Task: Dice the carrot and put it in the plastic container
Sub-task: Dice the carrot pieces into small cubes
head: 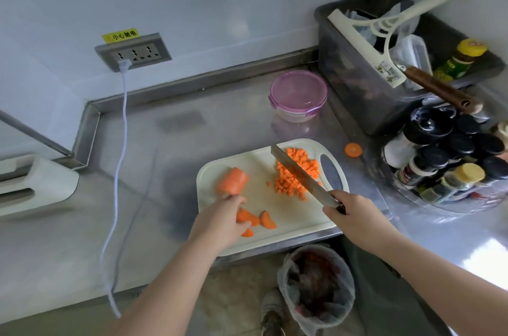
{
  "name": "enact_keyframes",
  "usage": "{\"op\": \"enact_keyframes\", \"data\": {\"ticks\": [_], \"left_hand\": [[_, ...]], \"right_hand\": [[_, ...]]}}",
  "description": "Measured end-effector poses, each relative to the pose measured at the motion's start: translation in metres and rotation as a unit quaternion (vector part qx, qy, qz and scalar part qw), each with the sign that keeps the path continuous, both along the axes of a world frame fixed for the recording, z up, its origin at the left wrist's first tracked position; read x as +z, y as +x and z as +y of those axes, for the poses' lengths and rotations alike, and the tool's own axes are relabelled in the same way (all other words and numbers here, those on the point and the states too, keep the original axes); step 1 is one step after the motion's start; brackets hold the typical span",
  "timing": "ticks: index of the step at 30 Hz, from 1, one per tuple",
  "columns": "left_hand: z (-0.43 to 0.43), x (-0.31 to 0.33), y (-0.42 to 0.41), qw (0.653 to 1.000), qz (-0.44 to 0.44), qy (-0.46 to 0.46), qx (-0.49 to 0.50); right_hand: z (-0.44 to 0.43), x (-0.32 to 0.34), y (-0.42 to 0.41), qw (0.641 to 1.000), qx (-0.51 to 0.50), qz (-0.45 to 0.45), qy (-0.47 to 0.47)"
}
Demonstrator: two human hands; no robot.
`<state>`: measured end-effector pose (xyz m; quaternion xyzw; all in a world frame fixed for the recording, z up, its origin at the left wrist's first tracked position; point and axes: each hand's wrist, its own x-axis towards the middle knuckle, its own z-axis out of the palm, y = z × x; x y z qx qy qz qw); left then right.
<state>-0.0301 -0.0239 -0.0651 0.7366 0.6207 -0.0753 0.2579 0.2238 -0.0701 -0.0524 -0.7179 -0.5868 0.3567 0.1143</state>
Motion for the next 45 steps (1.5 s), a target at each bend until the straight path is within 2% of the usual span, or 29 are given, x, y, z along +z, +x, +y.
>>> {"op": "enact_keyframes", "data": {"ticks": [3, 13, 18, 27, 32, 36, 41, 42, 44, 45], "left_hand": [[-0.014, -0.007, -0.001, 1.0, 0.029, -0.006, -0.005], [-0.018, -0.017, 0.005, 0.995, -0.035, 0.055, 0.077], [-0.012, -0.015, 0.016, 0.998, 0.017, 0.042, 0.037], [-0.008, -0.011, 0.019, 0.996, 0.025, 0.053, -0.066], [-0.011, -0.009, 0.031, 0.991, 0.056, 0.097, -0.068], [-0.009, -0.014, 0.043, 0.991, 0.079, 0.093, -0.058], [-0.008, -0.01, 0.047, 0.994, 0.014, 0.092, -0.058], [-0.008, -0.007, 0.046, 0.996, -0.022, 0.079, -0.041], [-0.004, -0.002, 0.038, 0.989, -0.134, 0.01, 0.059], [-0.001, 0.001, 0.032, 0.974, -0.192, -0.017, 0.118]], "right_hand": [[0.0, 0.001, -0.007, 1.0, 0.008, 0.007, -0.001], [-0.006, 0.008, -0.012, 0.999, 0.018, 0.041, 0.004], [-0.007, 0.009, -0.009, 0.999, 0.01, 0.045, 0.005], [-0.008, 0.008, -0.007, 0.999, 0.001, 0.044, -0.001], [-0.006, 0.011, -0.006, 0.999, -0.004, 0.035, -0.004], [-0.006, 0.012, -0.005, 0.999, -0.008, 0.033, -0.007], [-0.007, 0.012, -0.004, 0.999, -0.011, 0.029, -0.017], [-0.007, 0.013, -0.004, 0.999, -0.01, 0.028, -0.018], [-0.007, 0.013, -0.005, 0.999, -0.007, 0.027, -0.02], [-0.007, 0.013, -0.005, 0.999, -0.007, 0.028, -0.02]]}}
